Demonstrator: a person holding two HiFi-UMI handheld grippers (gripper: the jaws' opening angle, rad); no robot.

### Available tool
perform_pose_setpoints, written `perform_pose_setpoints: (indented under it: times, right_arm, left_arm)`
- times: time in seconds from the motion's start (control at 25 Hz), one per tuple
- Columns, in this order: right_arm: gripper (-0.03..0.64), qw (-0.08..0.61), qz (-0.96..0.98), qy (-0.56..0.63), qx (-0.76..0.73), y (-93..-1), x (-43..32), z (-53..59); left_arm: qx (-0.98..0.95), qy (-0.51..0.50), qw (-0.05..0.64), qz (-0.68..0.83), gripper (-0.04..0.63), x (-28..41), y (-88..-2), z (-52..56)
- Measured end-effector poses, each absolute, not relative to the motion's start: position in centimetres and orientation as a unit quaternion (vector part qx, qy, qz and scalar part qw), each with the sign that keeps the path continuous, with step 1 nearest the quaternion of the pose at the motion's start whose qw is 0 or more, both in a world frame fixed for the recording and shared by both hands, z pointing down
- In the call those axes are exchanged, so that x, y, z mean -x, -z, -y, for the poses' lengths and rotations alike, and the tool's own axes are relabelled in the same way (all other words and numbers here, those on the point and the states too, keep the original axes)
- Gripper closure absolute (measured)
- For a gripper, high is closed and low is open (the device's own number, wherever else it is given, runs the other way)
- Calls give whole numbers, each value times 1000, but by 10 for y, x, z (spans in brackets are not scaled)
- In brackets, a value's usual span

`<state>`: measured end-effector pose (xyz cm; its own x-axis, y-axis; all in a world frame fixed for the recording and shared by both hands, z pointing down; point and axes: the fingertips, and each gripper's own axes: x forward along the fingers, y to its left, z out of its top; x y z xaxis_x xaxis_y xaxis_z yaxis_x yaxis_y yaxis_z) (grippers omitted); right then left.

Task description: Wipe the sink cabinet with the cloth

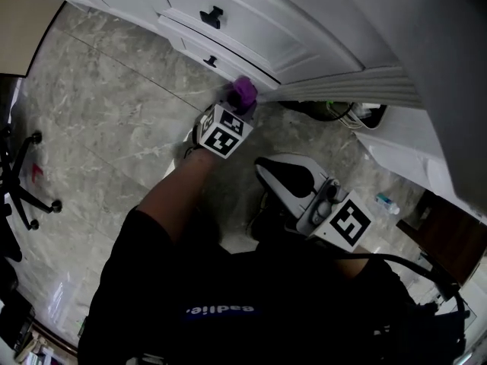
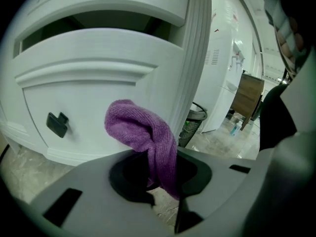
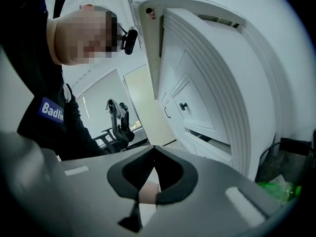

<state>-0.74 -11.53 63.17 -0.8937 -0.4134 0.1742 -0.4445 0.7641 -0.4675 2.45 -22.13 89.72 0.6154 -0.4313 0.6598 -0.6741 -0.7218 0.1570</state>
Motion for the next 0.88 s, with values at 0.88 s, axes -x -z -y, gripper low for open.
perform_pose_setpoints:
  times: [0.88]
  right_arm:
    - [615,95,900,-302,-299,-367,-5,50]
  left_arm:
    - [-869,-258,229,354,509,50,-473,80]
